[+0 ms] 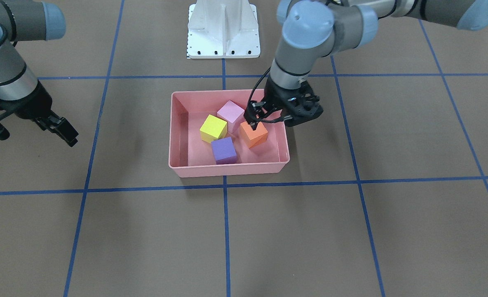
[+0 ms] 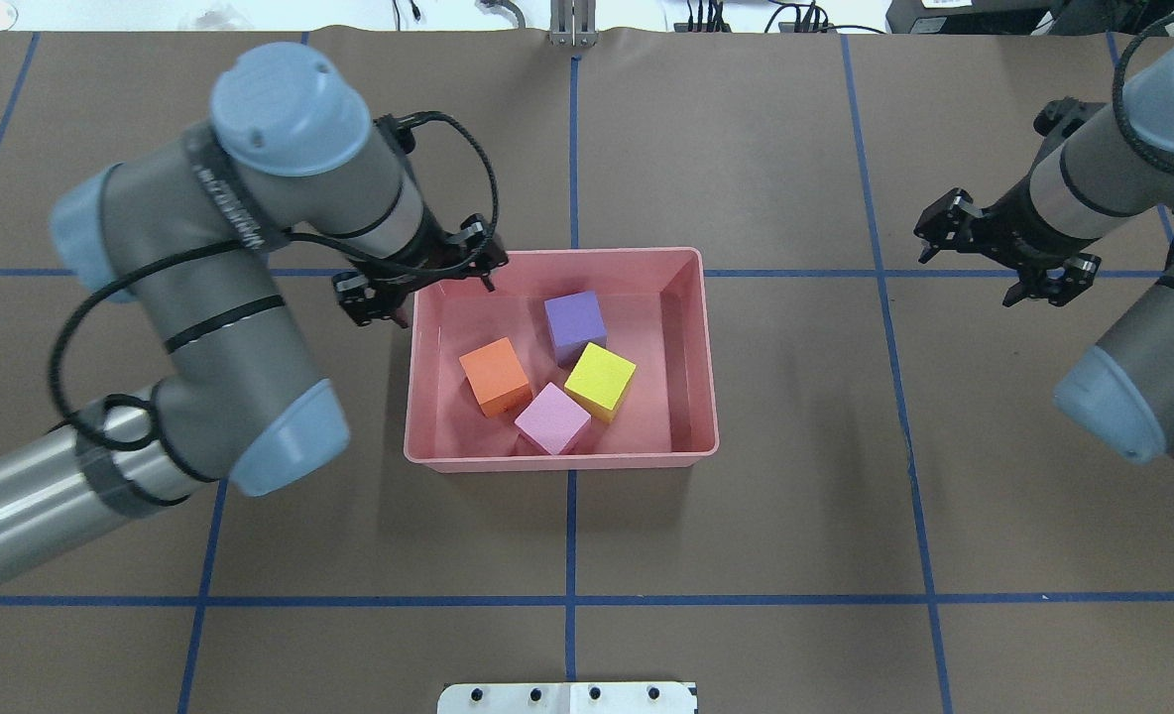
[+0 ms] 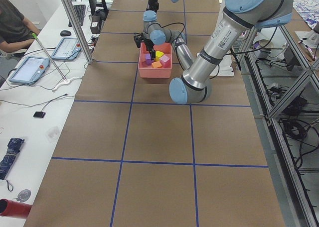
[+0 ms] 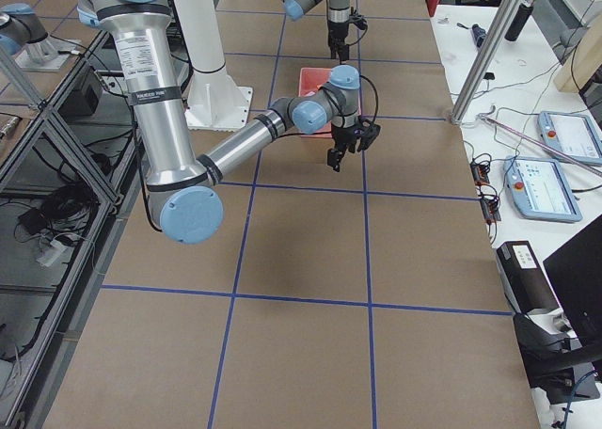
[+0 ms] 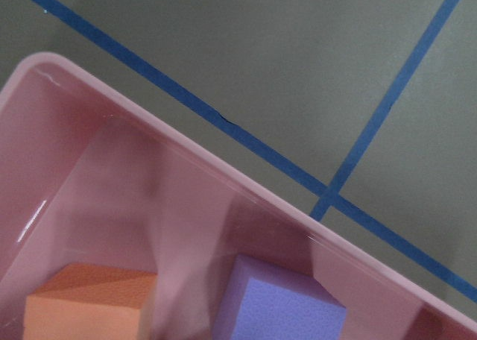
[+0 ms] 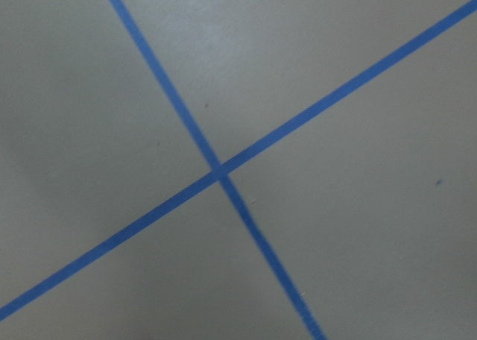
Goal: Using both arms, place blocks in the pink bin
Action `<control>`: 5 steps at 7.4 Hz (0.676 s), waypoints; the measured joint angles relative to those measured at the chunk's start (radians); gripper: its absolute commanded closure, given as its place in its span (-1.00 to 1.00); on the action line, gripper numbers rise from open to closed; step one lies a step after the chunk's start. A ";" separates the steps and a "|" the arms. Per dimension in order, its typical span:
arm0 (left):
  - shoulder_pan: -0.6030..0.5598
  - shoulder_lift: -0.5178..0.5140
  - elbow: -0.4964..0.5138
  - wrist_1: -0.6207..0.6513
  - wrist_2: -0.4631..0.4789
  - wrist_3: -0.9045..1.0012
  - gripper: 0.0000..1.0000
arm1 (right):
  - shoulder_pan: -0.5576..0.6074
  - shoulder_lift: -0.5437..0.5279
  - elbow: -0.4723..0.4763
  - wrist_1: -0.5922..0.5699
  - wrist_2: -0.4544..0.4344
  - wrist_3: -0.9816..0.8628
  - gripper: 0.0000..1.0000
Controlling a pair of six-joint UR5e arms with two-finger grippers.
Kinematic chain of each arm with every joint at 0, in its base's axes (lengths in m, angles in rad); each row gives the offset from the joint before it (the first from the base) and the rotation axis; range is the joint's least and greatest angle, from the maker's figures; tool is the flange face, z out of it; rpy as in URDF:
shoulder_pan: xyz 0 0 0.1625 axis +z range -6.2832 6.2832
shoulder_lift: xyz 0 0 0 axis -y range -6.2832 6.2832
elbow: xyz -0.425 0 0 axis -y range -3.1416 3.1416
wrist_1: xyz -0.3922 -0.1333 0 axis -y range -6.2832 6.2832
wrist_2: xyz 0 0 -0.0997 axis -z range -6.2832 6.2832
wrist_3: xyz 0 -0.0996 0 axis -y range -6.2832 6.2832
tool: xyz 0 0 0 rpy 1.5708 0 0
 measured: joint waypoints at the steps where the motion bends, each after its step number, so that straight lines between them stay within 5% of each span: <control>1: -0.056 0.138 -0.113 0.001 -0.029 0.145 -1.00 | 0.070 -0.046 0.006 0.000 0.046 -0.121 -0.99; 3: -0.291 0.396 -0.200 -0.014 -0.198 0.557 -1.00 | 0.249 -0.159 0.002 0.000 0.157 -0.444 -0.99; 5: -0.574 0.543 -0.090 -0.020 -0.348 1.067 -1.00 | 0.401 -0.231 -0.020 -0.006 0.236 -0.710 -0.99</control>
